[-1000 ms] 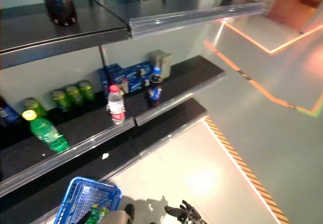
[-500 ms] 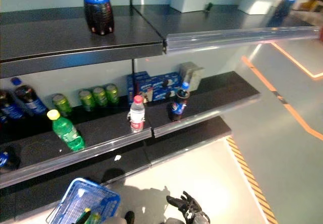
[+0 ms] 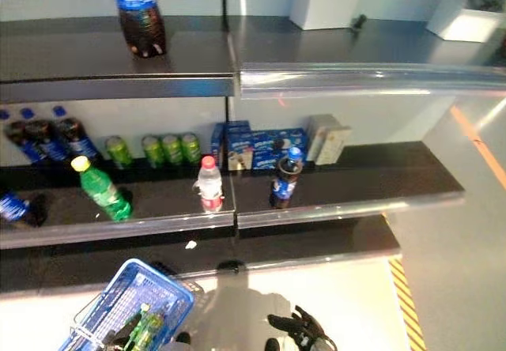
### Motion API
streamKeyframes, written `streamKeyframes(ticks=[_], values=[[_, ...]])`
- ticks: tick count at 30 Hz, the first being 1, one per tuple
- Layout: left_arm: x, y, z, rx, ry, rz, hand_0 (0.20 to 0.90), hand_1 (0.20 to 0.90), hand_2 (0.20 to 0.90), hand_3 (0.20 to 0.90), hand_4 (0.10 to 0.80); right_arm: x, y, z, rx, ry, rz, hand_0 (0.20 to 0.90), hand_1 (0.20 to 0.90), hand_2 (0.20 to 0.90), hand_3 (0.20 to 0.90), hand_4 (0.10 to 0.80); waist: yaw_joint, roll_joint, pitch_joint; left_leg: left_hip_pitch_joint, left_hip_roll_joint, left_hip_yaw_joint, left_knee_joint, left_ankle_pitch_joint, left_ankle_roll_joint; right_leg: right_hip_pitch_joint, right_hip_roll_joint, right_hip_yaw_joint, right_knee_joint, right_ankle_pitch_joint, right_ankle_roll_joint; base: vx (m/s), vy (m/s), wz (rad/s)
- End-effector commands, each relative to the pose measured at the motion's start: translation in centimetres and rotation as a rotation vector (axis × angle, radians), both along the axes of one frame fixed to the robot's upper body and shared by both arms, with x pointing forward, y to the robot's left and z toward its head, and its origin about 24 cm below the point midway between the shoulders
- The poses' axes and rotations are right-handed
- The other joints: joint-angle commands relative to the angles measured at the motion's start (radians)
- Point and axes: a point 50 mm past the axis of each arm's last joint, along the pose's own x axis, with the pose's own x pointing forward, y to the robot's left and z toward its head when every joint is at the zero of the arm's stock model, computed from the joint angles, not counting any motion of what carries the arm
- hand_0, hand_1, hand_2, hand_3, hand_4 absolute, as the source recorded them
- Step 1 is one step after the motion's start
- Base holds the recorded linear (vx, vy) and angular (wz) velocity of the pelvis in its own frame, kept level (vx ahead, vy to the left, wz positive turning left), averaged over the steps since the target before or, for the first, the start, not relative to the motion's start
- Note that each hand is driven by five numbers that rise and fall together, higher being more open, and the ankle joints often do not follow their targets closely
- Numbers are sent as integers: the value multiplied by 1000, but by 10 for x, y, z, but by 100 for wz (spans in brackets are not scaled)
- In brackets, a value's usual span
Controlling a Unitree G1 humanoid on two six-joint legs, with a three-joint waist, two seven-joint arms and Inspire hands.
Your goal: Pick up the drink and place into the basket.
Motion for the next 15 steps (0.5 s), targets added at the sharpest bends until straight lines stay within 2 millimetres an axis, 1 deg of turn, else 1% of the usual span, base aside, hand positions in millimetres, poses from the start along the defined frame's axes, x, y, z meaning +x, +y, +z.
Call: streamKeyframes(ticks=[1, 3, 5, 6, 8, 10, 12, 13, 14, 15], values=[[17, -12, 5, 9, -94, -78, 300, 300, 300, 200, 100, 32, 9, 19, 39, -209, 80, 900, 900, 900, 900, 800, -15, -21, 11, 13, 65, 77, -2, 66, -114, -37, -73, 4, 84, -29, 52, -69, 91, 57], [16, -9, 6, 16, -90, -81, 300, 300, 300, 200, 100, 35, 11, 22, 33, -238, 129, 900, 900, 900, 900, 800, -26, -15, 14, 21, 73, 80, -12, 71, -123, -39, -79, 4, 97, -36, 54, -4, 101, 61], [14, -4, 7, 28, -86, -89, 300, 300, 300, 200, 100, 41, 18, 29, 28, -288, 227, 900, 900, 900, 900, 800, -34, -9, 15, 42, 74, 92, -25, 66, -124, -35, -90, 8, 110, -45, 60, 36, 121, 78], [14, -4, 7, 31, -86, -89, 300, 300, 300, 200, 100, 42, 19, 30, 26, -295, 237, 900, 900, 900, 900, 800, -36, -9, 16, 44, 74, 94, -26, 66, -125, -33, -91, 8, 111, -46, 61, 30, 104, 48], [11, 2, 8, 48, -86, -93, 300, 300, 300, 200, 100, 49, 27, 41, -5, -359, 313, 900, 900, 900, 900, 800, -36, -7, 16, 60, 60, 90, -30, 54, -122, -24, -108, 9, 116, -44, 76, 62, 134, 21], [12, 7, 11, 62, -92, -81, 300, 300, 300, 200, 100, 61, 33, 57, -58, -457, 369, 900, 900, 900, 900, 800, -36, -10, 18, 75, 47, 93, -29, 40, -116, -17, -123, 15, 117, -40, 92, 61, 120, 5], [14, 14, 15, 75, -94, -65, 300, 300, 300, 200, 100, 75, 40, 84, -107, -580, 422, 900, 900, 900, 900, 800, -42, -15, 20, 92, 41, 105, -32, 26, -110, -15, -135, 19, 118, -35, 107, 29, 64, 7], [14, 17, 16, 79, -94, -63, 300, 300, 300, 200, 100, 79, 42, 93, -124, -625, 440, 900, 900, 900, 900, 800, -45, -16, 21, 98, 41, 110, -33, 22, -108, -15, -139, 21, 117, -33, 111, 19, 54, 4], [14, 20, 18, 86, -89, -57, 300, 300, 300, 200, 100, 87, 43, 115, -148, -727, 462, 900, 900, 900, 900, 800, -52, -20, 19, 109, 41, 124, -36, 14, -102, -14, -146, 23, 113, -29, 121, 11, 41, -2], [13, 21, 18, 87, -87, -53, 300, 300, 300, 200, 100, 90, 43, 125, -166, -766, 468, 900, 900, 900, 900, 800, -55, -22, 18, 114, 41, 131, -38, 12, -100, -13, -147, 25, 111, -28, 123, 7, 37, -2]])
